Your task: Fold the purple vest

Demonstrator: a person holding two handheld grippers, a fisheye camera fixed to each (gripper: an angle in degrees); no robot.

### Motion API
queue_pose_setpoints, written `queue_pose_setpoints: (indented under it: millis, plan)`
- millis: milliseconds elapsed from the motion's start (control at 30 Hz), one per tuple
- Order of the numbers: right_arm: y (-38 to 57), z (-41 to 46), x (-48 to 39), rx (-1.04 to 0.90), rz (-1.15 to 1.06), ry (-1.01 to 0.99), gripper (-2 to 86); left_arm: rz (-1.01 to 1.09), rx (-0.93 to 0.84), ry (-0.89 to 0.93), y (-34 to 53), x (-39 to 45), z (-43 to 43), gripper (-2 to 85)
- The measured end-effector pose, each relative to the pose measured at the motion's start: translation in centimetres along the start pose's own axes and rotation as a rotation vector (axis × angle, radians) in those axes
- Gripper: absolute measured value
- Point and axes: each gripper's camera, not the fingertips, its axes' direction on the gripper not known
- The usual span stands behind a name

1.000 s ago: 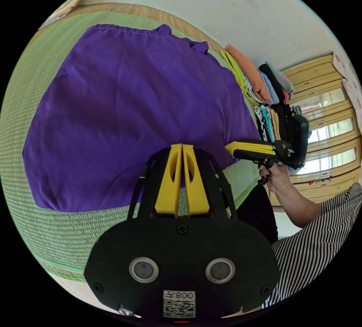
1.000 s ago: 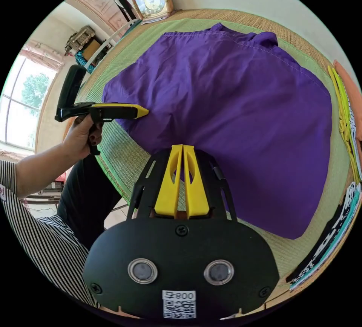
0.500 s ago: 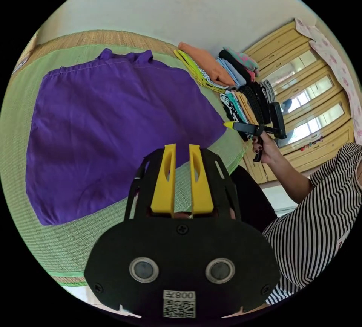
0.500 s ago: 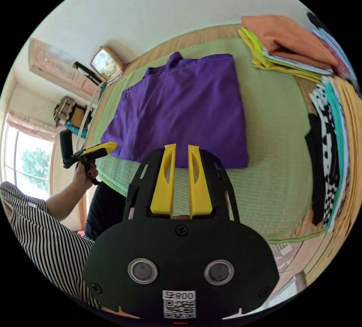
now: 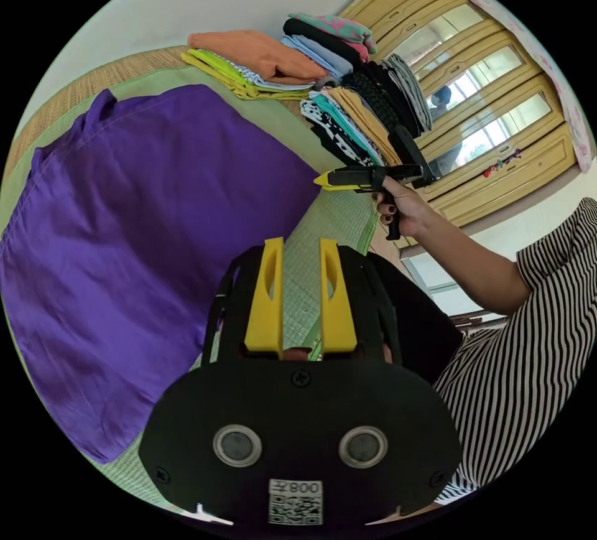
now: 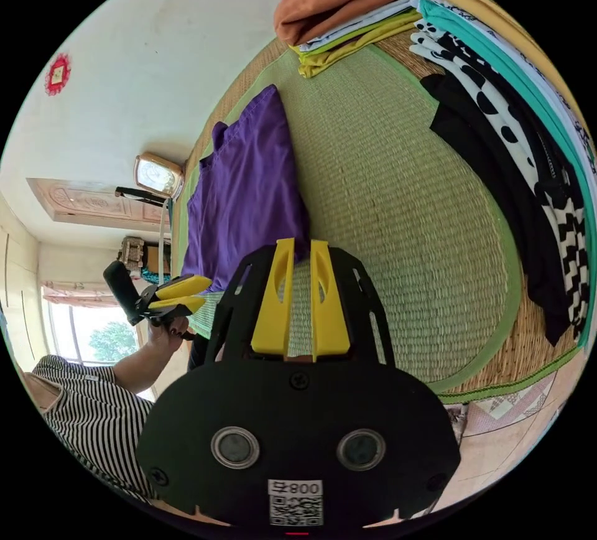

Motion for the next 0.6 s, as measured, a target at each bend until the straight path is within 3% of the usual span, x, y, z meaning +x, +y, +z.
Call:
queue_pose_setpoints:
  millis: [200, 333, 433, 600]
  plan:
    - [0.0, -3.1, -2.0, 0.032, -0.118, -0.172, 3.0, 0.143, -0.003, -0.077, -5.2, 4.2, 2.7, 10.1]
    - [-0.9, -3.3, -4.1, 0.004, -0.202, -0.205, 2.8, 0.176, -0.044, -0.242, -7.3, 5.9, 3.9, 6.0]
    - [-1.7, -3.7, -5.0, -0.009, -0.262, -0.213, 2.7, 0.137, -0.019, -0.32, -7.0, 5.6, 3.0, 2.7]
    - [-3.7, -6.4, -1.9, 0.073, -0.254, -0.201, 4.6, -0.05, 0.116, -0.223, -4.8, 2.7, -0.7, 1.3]
